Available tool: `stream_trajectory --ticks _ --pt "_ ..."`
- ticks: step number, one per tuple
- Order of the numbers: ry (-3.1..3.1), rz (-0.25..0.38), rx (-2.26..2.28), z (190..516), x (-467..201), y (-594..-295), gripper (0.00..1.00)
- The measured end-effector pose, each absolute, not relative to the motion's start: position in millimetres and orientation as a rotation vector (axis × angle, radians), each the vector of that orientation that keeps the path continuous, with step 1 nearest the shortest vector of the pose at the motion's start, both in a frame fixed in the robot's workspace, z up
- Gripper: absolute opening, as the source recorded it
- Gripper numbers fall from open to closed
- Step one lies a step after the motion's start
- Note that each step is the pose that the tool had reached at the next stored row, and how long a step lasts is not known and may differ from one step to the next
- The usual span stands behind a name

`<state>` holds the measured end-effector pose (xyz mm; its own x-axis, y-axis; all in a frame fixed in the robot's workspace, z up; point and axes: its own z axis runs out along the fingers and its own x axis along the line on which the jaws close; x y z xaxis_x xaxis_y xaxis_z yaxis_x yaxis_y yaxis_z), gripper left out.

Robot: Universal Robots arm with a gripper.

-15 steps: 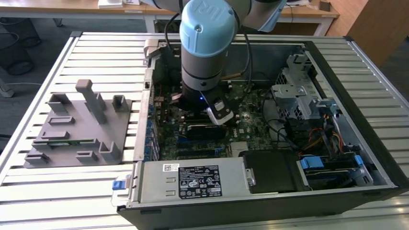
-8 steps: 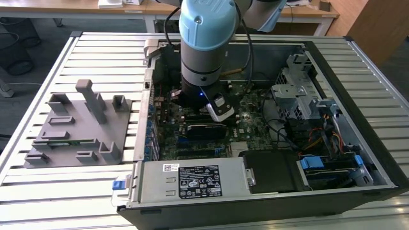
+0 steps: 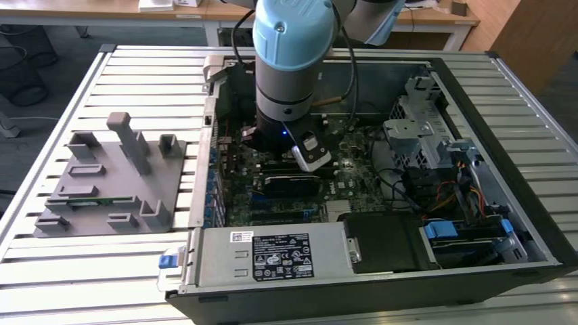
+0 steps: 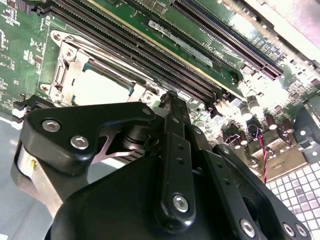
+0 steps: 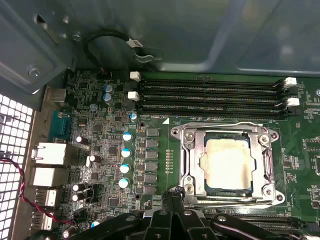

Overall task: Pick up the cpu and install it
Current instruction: 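Install the second cpu locking lever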

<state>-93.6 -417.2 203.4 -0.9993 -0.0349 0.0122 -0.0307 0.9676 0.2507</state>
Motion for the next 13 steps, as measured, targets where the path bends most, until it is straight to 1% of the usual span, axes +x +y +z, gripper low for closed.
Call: stream_trajectory --ticks 13 --pt "-3.099 -0.394 0.052 216.1 -93.6 -417.2 0.11"
